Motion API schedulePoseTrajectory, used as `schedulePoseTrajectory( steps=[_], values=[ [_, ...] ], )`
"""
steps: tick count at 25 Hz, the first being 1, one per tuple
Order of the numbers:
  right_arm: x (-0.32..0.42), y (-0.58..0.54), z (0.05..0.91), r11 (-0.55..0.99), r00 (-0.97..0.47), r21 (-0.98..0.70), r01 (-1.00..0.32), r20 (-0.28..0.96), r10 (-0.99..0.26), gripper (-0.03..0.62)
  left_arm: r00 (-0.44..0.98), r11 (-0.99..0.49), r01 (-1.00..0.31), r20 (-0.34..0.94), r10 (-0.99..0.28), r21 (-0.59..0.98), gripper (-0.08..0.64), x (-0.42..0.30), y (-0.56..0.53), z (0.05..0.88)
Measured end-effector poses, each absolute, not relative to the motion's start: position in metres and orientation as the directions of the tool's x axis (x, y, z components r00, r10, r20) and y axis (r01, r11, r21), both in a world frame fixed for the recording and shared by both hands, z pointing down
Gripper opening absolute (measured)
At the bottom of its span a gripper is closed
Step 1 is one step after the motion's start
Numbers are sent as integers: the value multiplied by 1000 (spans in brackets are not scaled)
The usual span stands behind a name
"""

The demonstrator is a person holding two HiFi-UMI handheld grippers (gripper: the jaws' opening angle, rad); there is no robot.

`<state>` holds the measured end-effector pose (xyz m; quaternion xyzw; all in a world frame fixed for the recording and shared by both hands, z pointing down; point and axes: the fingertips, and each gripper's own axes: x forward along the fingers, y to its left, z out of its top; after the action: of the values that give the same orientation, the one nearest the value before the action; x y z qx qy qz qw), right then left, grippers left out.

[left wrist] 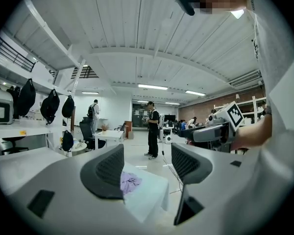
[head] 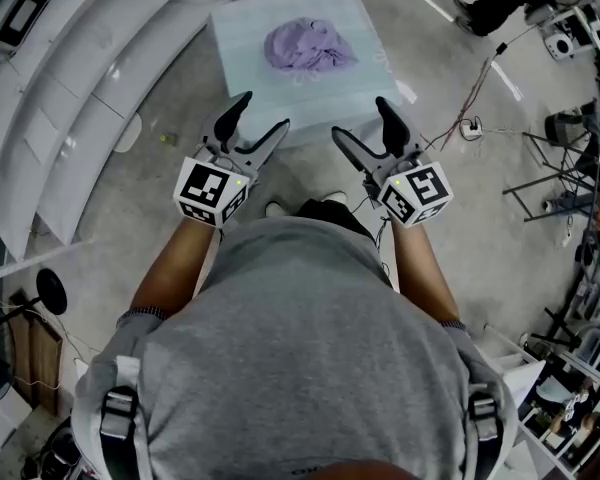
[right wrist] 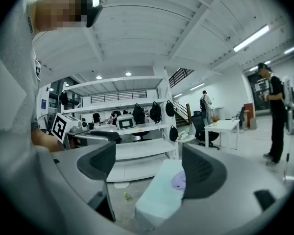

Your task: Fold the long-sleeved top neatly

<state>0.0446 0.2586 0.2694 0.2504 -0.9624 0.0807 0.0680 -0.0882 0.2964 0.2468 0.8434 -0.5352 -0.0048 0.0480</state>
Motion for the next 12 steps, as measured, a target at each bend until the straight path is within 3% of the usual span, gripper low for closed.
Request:
schedulePoseTrajectory(
  steps=[12],
  values=[
    [81, 209, 281, 849, -850, -122, -513, 204, -485, 436, 433, -424, -899, 87, -897, 106, 313, -66, 246, 266]
  ],
)
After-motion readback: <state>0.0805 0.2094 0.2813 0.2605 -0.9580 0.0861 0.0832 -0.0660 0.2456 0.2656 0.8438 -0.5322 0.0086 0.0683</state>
